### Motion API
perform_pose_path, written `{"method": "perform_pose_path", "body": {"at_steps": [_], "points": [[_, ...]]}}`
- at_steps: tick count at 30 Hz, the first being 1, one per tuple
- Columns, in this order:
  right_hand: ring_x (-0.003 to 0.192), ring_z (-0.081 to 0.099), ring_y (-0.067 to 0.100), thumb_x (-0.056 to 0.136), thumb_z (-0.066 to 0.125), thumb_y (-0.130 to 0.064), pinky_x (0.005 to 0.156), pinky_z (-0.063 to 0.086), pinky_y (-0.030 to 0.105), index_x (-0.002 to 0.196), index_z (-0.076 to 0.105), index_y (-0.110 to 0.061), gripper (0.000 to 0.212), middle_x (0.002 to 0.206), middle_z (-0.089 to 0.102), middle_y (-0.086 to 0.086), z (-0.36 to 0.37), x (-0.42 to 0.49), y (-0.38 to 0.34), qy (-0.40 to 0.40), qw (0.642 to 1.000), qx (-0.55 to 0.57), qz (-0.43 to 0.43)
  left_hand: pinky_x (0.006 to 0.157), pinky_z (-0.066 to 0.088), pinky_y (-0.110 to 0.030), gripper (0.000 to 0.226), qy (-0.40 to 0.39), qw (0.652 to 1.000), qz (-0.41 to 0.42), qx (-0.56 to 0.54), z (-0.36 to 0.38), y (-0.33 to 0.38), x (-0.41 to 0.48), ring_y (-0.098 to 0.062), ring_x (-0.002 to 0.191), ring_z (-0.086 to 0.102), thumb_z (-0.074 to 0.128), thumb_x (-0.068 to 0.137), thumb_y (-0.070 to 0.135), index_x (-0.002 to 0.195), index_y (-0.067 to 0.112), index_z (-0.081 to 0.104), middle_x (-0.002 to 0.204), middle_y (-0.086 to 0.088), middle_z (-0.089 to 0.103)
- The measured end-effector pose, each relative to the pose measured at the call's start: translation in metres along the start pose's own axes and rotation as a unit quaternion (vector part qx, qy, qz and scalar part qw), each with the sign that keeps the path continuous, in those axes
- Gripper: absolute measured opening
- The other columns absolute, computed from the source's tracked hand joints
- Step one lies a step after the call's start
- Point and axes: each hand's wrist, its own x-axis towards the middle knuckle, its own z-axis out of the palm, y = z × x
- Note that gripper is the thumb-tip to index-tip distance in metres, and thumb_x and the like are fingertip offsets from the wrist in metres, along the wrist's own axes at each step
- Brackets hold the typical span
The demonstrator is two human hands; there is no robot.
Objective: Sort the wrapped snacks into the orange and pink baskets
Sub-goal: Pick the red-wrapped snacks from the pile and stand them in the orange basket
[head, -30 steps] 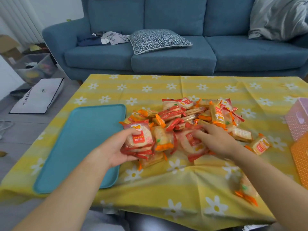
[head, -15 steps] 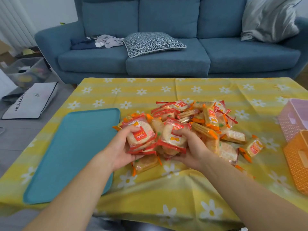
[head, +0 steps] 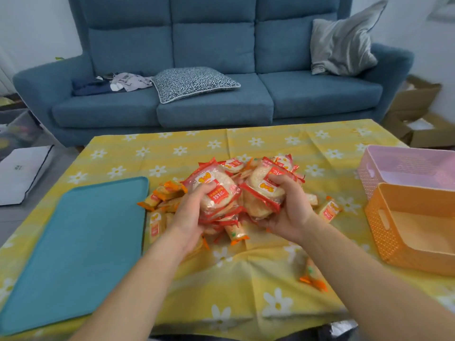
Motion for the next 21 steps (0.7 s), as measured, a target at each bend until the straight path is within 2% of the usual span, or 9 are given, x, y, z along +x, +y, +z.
{"method": "perform_pose_path", "body": {"at_steps": [4, 7, 9, 11, 13, 16, 18, 20, 21], "points": [[0.076, 0.070, 0.031, 0.093, 0.054, -0.033, 0.079, 0.054, 0.048, 0.095, 0.074, -0.012, 0.029, 0.090, 0.075, 0.012, -0.032, -0.025, -0.031, 0.038, 0.997, -0.004, -0.070, 0.091, 0.055, -0.049, 0.044, -0.032, 0.999, 0.023, -0.032, 0.056, -0.011, -0.003, -0.032, 0.096, 0.072, 0.068, 0.084, 0.026, 0.123, 0.006, 0.066, 0.111, -0.018, 0.074], [0.068, 0.065, 0.029, 0.094, 0.057, -0.029, 0.076, 0.050, 0.044, 0.087, 0.071, -0.011, 0.024, 0.080, 0.072, 0.012, -0.063, -0.047, -0.053, 0.089, 0.989, 0.001, -0.116, 0.075, 0.059, -0.041, 0.042, -0.065, 0.997, 0.013, -0.036, 0.109, -0.025, -0.005, -0.030, 0.092, 0.072, 0.065, 0.087, 0.025, 0.124, 0.006, 0.065, 0.111, -0.018, 0.074], [0.070, 0.066, 0.029, 0.093, 0.060, -0.025, 0.072, 0.053, 0.044, 0.098, 0.070, -0.008, 0.020, 0.084, 0.072, 0.013, -0.096, -0.061, -0.070, 0.143, 0.977, 0.000, -0.161, 0.071, 0.059, -0.036, 0.042, -0.105, 0.994, 0.001, -0.039, 0.152, -0.038, -0.007, -0.029, 0.092, 0.072, 0.064, 0.088, 0.024, 0.125, 0.004, 0.065, 0.114, -0.021, 0.072], [0.077, 0.071, 0.028, 0.091, 0.065, -0.023, 0.071, 0.059, 0.044, 0.119, 0.063, -0.009, 0.032, 0.094, 0.074, 0.012, -0.134, -0.075, -0.089, 0.211, 0.957, -0.013, -0.199, 0.085, 0.058, -0.045, 0.051, -0.146, 0.989, -0.015, -0.032, 0.198, -0.051, -0.013, -0.035, 0.100, 0.071, 0.070, 0.081, 0.028, 0.125, 0.003, 0.065, 0.118, -0.024, 0.070], [0.086, 0.075, 0.027, 0.090, 0.067, -0.025, 0.072, 0.062, 0.045, 0.124, 0.058, -0.014, 0.037, 0.102, 0.074, 0.010, -0.168, -0.089, -0.106, 0.265, 0.937, -0.032, -0.223, 0.096, 0.051, -0.055, 0.065, -0.173, 0.985, -0.022, -0.012, 0.240, -0.064, -0.019, -0.039, 0.106, 0.069, 0.078, 0.064, 0.036, 0.121, 0.007, 0.068, 0.115, -0.022, 0.072], [0.088, 0.073, 0.025, 0.087, 0.070, -0.029, 0.076, 0.063, 0.047, 0.114, 0.057, -0.020, 0.031, 0.100, 0.070, 0.005, -0.211, -0.102, -0.122, 0.347, 0.909, -0.110, -0.203, 0.096, 0.052, -0.060, 0.056, -0.202, 0.978, -0.013, 0.044, 0.292, -0.090, -0.017, -0.037, 0.101, 0.072, 0.079, 0.060, 0.036, 0.110, 0.012, 0.072, 0.105, -0.017, 0.076], [0.074, 0.069, 0.023, 0.085, 0.073, -0.028, 0.071, 0.061, 0.045, 0.105, 0.062, -0.013, 0.027, 0.083, 0.070, 0.006, -0.234, -0.105, -0.126, 0.374, 0.895, -0.178, -0.167, 0.092, 0.055, -0.059, 0.052, -0.215, 0.970, 0.013, 0.113, 0.319, -0.105, -0.012, -0.032, 0.093, 0.074, 0.080, 0.059, 0.044, 0.102, 0.016, 0.073, 0.097, -0.012, 0.077], [0.069, 0.065, 0.022, 0.083, 0.077, -0.033, 0.065, 0.057, 0.043, 0.106, 0.067, -0.008, 0.036, 0.083, 0.073, 0.009, -0.251, -0.104, -0.126, 0.379, 0.880, -0.254, -0.132, 0.097, 0.054, -0.054, 0.071, -0.238, 0.954, 0.039, 0.179, 0.333, -0.115, -0.004, -0.030, 0.097, 0.072, 0.074, 0.058, 0.064, 0.110, 0.015, 0.071, 0.102, -0.009, 0.076], [0.078, 0.066, 0.020, 0.083, 0.078, -0.037, 0.067, 0.056, 0.044, 0.113, 0.066, -0.009, 0.043, 0.097, 0.074, 0.008, -0.259, -0.103, -0.127, 0.383, 0.867, -0.291, -0.127, 0.101, 0.051, -0.048, 0.080, -0.251, 0.947, 0.045, 0.194, 0.337, -0.121, 0.003, -0.026, 0.103, 0.070, 0.066, 0.061, 0.072, 0.118, 0.016, 0.068, 0.110, -0.005, 0.074]]}}
